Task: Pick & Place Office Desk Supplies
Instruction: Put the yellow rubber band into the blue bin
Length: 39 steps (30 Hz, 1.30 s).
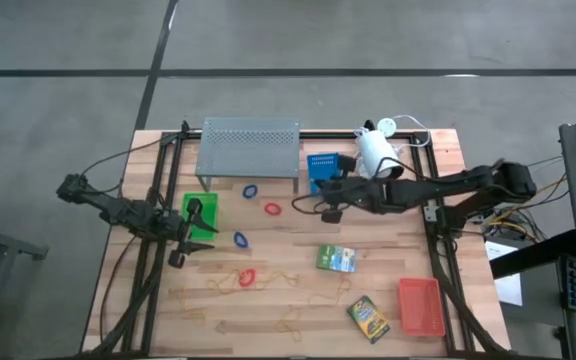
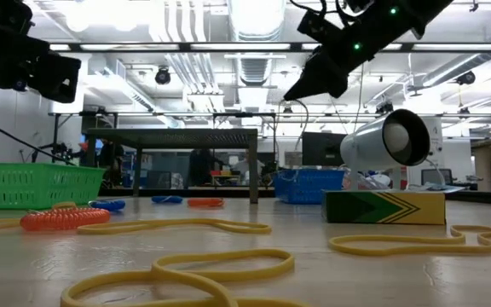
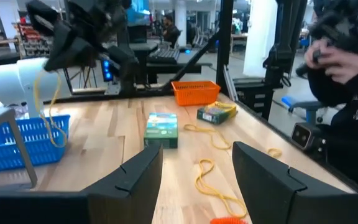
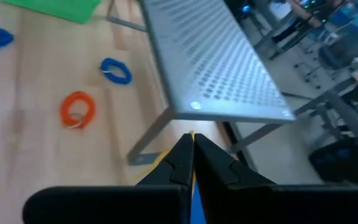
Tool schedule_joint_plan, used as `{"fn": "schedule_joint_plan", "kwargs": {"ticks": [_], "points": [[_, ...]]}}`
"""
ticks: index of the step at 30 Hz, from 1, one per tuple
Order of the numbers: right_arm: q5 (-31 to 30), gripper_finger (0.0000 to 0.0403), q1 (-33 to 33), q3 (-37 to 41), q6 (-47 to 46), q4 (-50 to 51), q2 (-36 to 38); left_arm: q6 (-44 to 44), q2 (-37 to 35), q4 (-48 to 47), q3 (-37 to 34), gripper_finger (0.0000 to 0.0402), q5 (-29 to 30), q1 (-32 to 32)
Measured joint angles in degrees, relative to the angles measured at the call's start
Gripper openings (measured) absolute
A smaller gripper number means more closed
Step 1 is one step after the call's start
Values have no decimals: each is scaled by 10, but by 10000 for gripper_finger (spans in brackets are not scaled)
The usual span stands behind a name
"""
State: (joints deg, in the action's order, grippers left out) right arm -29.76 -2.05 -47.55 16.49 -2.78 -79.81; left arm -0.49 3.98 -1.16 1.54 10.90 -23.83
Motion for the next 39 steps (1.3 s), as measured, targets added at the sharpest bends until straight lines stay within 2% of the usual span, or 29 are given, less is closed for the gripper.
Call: {"fn": "schedule_joint_plan", "kwargs": {"ticks": [6,11,18,26,39], "points": [[0,8,-35,0,55,-35,29,0,0,0,0,200,0,0],[5,8,-74,1,63,-32,45,0,0,0,0,200,0,0],[91,8,-124,1,49,-26,45,0,0,0,0,200,0,0],[91,8,-130,2,23,17,32,0,0,0,0,200,0,0],[110,8,-130,49,-30,18,28,0,0,0,0,200,0,0]]}}
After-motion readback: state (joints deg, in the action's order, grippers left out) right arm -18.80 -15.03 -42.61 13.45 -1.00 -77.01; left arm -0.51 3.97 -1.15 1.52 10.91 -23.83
